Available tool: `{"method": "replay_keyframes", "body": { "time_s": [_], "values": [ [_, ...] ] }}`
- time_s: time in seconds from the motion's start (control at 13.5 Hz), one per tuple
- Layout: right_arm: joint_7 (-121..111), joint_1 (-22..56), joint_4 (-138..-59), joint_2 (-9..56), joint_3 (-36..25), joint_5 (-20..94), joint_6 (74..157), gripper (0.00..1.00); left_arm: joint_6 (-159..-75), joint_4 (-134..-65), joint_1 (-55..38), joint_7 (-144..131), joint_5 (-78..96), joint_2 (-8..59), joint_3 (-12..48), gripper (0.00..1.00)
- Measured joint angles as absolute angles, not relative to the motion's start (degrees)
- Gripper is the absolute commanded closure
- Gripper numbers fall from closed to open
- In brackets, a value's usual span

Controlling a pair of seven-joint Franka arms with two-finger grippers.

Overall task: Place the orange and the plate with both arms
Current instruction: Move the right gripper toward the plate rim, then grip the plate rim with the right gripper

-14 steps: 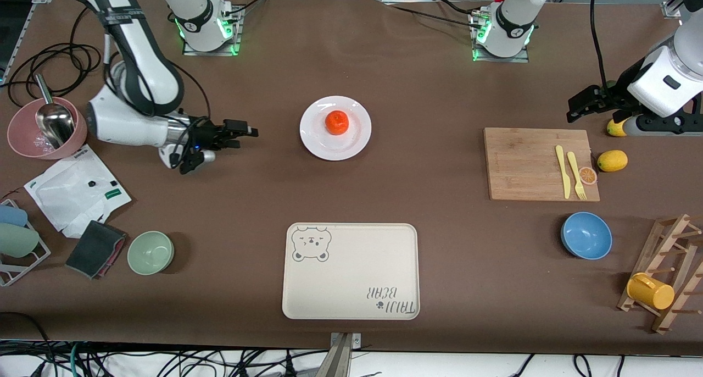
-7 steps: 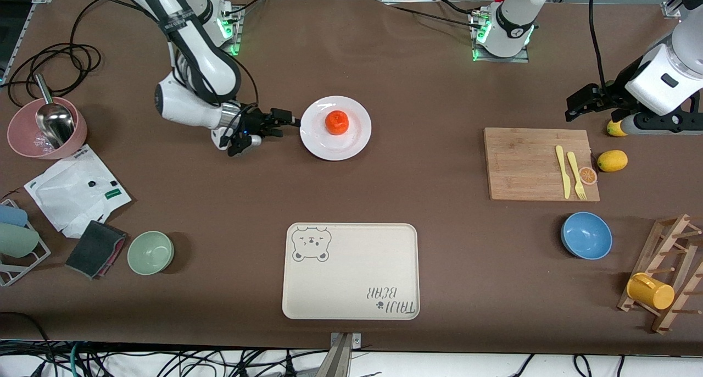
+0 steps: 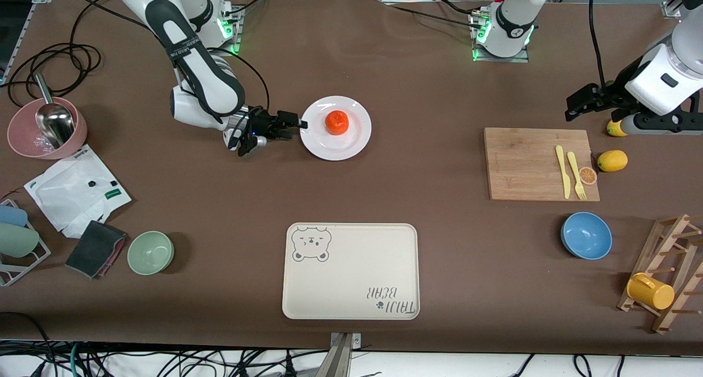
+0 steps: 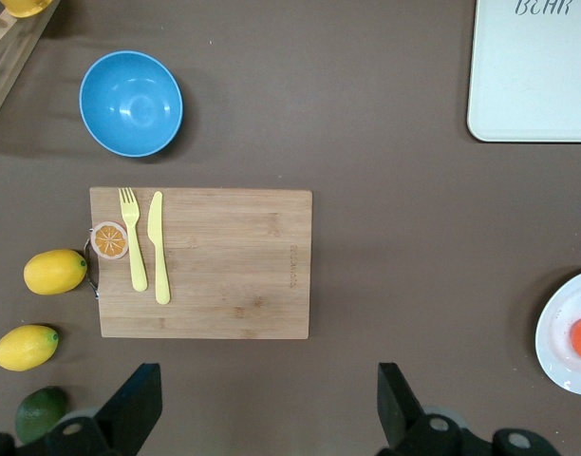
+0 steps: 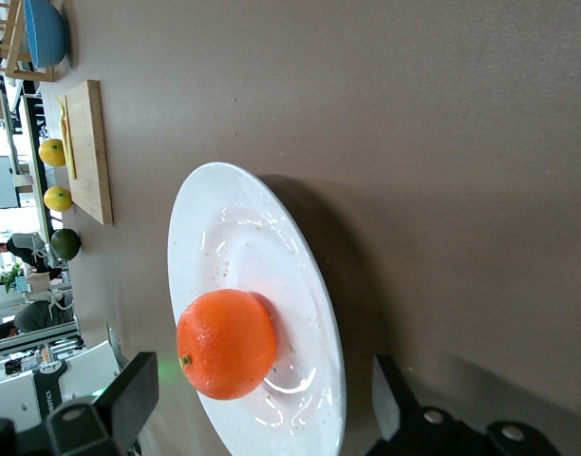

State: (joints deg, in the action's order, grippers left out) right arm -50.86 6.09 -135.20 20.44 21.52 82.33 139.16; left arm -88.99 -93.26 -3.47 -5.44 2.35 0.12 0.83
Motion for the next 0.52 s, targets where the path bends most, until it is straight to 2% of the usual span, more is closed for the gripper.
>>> {"method": "replay_keyframes", "body": {
  "time_s": [0.22,0.37,0.52],
  "values": [
    [-51.5,6.1,-135.2,21.0,22.2,84.1,140.3,0.03,-89.0,-93.3,-3.5,-5.4,2.3,0.1,0.8,0.00],
    [-52.3,6.2,-135.2,21.6,23.3,85.8,141.6,0.11,-89.0,-93.3,-3.5,-5.4,2.3,0.1,0.8,0.00],
    [-53.6,6.2,-135.2,22.3,23.7,87.2,142.0,0.13,-89.0,-93.3,-3.5,-5.4,2.3,0.1,0.8,0.00]
  ]
}}
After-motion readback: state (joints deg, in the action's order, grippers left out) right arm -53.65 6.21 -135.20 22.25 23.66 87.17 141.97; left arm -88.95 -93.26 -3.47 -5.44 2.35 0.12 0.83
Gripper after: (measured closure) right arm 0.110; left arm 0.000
